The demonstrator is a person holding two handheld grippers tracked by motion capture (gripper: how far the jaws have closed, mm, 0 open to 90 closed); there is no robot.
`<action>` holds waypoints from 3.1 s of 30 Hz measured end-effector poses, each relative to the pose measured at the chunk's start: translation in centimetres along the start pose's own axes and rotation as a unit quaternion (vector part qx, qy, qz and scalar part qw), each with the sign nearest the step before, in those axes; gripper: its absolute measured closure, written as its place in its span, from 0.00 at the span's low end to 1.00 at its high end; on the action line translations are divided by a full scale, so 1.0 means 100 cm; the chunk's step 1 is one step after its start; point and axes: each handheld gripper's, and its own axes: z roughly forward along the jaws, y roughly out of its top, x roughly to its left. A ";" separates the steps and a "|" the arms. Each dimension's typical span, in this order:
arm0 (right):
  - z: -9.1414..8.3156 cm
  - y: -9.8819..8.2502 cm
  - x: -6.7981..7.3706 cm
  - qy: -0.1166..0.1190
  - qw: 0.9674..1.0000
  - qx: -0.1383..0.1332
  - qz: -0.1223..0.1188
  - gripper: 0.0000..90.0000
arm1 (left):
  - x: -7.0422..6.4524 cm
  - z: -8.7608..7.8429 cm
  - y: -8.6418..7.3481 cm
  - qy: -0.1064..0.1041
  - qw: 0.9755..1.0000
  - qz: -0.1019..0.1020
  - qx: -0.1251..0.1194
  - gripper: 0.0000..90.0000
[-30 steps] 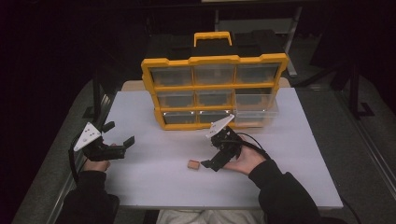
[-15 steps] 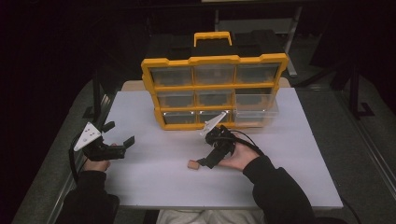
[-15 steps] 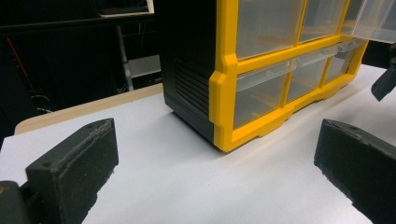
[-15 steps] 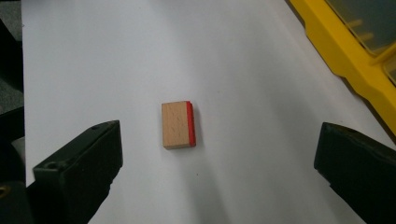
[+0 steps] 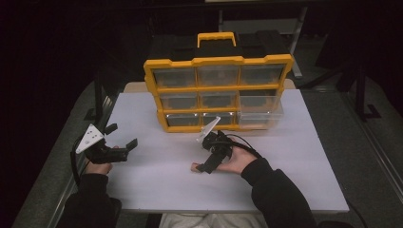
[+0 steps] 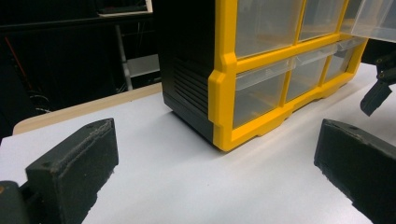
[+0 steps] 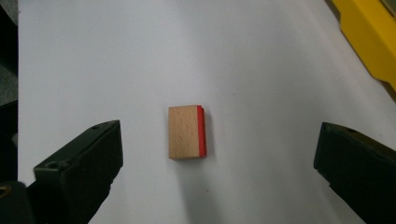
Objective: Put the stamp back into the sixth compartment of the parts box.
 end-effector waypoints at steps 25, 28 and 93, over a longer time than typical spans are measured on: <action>0.021 0.005 0.007 0.019 0.999 0.015 -0.035 0.24 | 0.000 0.001 0.000 -0.002 1.000 0.001 0.001 0.00; 0.023 0.005 0.009 0.017 0.999 0.017 -0.040 0.28 | 0.000 0.001 0.000 -0.002 1.000 0.001 0.001 0.00; -0.050 0.016 0.012 -0.015 0.999 -0.002 -0.048 0.72 | -0.001 0.002 0.000 -0.005 1.000 -0.001 0.001 0.00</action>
